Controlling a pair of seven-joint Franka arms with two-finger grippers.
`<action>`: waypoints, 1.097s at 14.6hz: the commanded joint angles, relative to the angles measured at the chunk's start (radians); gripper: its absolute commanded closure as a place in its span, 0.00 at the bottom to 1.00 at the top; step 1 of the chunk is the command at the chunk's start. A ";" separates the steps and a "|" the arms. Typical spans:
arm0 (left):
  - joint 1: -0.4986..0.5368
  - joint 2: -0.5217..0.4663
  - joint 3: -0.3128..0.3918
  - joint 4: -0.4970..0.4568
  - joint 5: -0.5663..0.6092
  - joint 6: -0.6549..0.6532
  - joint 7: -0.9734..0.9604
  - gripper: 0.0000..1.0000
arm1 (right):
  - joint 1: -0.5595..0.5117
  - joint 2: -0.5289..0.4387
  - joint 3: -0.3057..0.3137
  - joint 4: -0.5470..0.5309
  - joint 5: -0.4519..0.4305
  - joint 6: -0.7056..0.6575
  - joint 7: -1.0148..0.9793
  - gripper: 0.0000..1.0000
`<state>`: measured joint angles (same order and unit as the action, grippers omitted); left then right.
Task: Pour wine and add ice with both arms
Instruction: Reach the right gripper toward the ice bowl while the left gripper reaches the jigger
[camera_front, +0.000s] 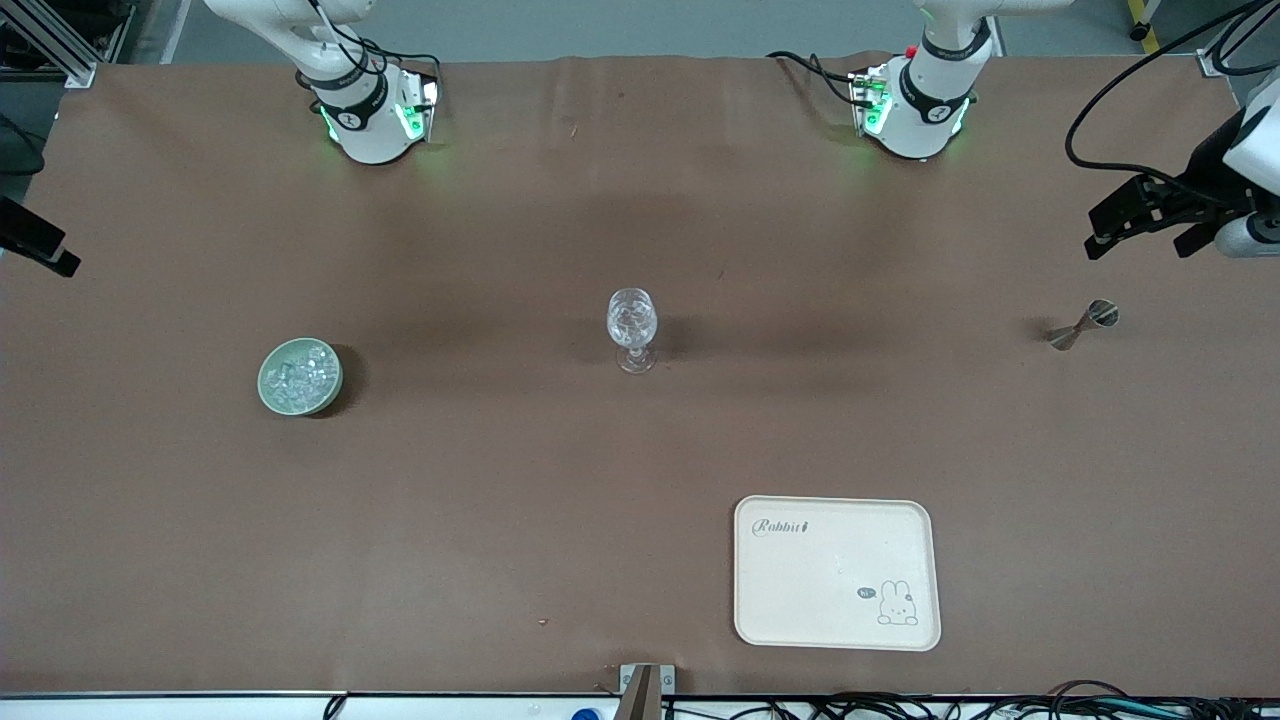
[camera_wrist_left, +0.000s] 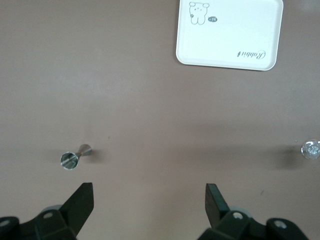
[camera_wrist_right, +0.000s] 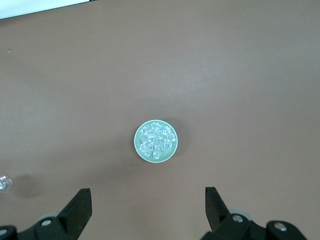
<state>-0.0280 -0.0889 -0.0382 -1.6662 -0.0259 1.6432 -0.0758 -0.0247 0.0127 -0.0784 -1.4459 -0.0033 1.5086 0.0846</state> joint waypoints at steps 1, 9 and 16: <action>-0.006 0.017 -0.006 0.003 0.001 0.030 -0.009 0.01 | -0.003 0.007 -0.001 0.019 0.017 -0.016 -0.008 0.00; 0.039 0.055 -0.009 0.003 -0.005 0.027 -0.009 0.00 | 0.003 0.006 -0.001 0.000 0.017 -0.030 -0.009 0.00; 0.333 0.265 -0.009 0.048 -0.175 0.081 0.011 0.00 | 0.035 0.007 0.000 -0.228 0.008 0.078 -0.025 0.00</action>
<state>0.2182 0.0912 -0.0409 -1.6653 -0.1277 1.7107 -0.0767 -0.0046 0.0322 -0.0751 -1.5419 -0.0026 1.5035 0.0684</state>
